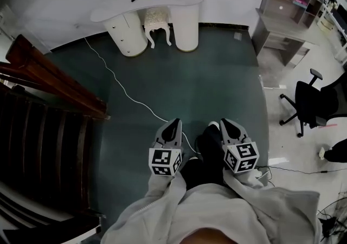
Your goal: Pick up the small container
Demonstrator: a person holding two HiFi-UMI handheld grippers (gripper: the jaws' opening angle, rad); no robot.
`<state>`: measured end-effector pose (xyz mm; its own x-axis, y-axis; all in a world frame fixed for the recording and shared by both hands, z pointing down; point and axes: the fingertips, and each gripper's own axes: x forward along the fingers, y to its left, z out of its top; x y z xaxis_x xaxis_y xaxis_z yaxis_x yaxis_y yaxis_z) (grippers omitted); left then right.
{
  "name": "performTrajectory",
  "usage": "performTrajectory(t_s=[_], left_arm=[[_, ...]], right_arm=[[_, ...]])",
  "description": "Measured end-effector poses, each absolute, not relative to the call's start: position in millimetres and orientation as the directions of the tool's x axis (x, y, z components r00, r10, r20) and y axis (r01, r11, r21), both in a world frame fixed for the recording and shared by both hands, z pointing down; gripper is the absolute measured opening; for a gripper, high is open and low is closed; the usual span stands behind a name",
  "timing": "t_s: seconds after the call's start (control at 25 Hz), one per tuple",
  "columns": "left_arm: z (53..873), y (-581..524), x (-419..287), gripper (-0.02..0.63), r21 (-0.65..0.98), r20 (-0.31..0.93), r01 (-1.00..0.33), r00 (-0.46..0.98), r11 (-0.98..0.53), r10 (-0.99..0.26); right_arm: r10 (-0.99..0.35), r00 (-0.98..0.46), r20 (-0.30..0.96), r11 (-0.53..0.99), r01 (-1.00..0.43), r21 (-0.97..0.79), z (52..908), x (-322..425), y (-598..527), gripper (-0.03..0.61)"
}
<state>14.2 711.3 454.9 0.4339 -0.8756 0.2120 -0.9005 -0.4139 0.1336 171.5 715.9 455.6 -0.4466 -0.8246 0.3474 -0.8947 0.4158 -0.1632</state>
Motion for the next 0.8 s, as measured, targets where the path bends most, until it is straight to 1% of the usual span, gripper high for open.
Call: performTrajectory(t_s=[0.44, 0.68, 0.8], left_arm=[[461, 690, 3, 0.017, 0.149, 0.226, -0.915, 0.4, -0.374, -0.888], [450, 640, -27, 0.017, 0.122, 0.203, -0.948, 0.313, -0.293, -0.928], [443, 612, -35, 0.017, 0.11, 0.192, -0.955, 0.291, -0.274, -0.937]], right_arm=[[-0.796, -0.476, 0.374, 0.434, -0.879, -0.196, 466, 167, 687, 0.049], [-0.777, -0.512, 0.366, 0.461, -0.859, -0.223, 462, 159, 640, 0.049], [-0.781, -0.513, 0.357, 0.46, -0.858, -0.228, 459, 163, 611, 0.049]])
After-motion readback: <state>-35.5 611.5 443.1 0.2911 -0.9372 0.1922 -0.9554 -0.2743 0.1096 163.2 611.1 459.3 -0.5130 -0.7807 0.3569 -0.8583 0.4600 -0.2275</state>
